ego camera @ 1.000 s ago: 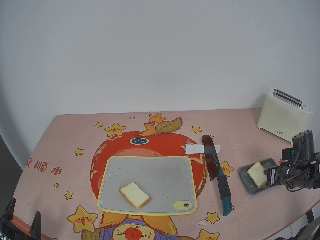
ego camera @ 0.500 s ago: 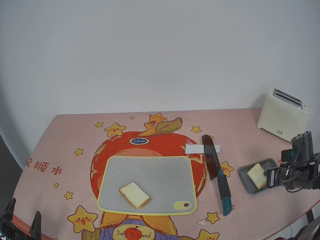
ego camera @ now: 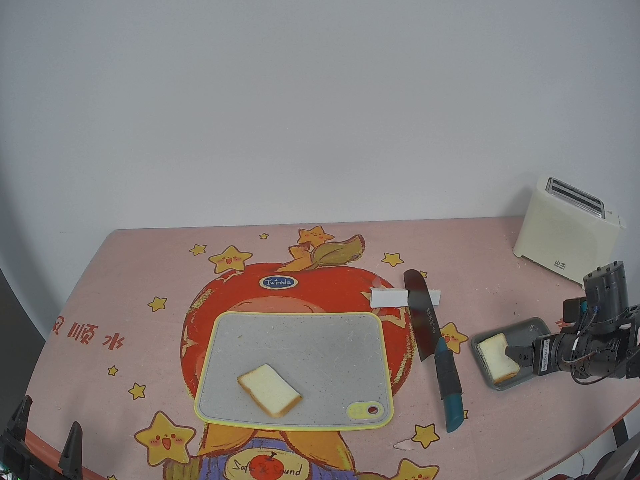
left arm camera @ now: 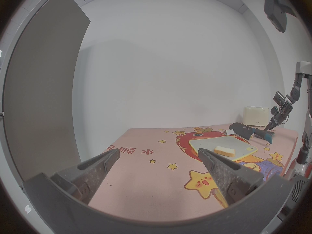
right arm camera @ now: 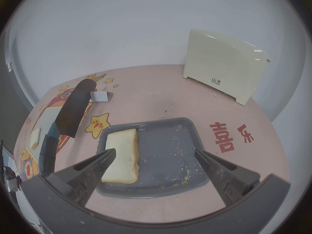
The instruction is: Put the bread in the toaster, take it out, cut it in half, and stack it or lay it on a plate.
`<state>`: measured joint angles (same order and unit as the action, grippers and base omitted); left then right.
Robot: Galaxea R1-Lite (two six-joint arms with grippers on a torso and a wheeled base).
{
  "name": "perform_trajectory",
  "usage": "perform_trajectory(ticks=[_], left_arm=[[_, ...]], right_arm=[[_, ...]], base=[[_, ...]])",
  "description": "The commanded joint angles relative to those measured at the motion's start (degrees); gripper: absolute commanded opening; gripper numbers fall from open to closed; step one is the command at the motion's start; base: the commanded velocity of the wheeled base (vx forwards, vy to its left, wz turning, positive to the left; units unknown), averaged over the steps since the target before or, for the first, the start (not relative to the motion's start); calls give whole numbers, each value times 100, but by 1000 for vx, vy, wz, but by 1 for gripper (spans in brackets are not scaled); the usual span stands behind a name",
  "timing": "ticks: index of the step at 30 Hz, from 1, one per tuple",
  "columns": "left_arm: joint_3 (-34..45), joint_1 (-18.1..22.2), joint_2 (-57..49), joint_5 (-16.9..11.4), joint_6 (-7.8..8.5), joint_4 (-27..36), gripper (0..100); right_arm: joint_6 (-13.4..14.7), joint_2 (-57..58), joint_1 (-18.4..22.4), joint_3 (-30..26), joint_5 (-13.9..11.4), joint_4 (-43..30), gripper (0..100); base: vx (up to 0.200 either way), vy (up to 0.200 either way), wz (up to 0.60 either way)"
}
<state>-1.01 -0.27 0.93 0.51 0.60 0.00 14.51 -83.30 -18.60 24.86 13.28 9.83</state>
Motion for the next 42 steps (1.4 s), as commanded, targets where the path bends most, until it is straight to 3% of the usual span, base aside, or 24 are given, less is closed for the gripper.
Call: perform_trajectory(ticks=[1,20,24,30,42], left_arm=[[92,0,-57,2,2,0,100],[92,0,-57,2,2,0,100],[92,0,-57,2,2,0,100],[92,0,-57,2,2,0,100],[92,0,-57,10,-7,0,100]], right_arm=[[-9,15,-3,-7,8,2,100],[-18,218,-29,54,0,55,100],[-27,903,-363,37,-88,-16,100],[17,1571,-1409,-60,-53,-112,100],[-27,1641,-1524,-60,0,-244,100]], base=[[0,0,0],[0,0,0],[0,0,0],[0,167,0],[0,17,0]])
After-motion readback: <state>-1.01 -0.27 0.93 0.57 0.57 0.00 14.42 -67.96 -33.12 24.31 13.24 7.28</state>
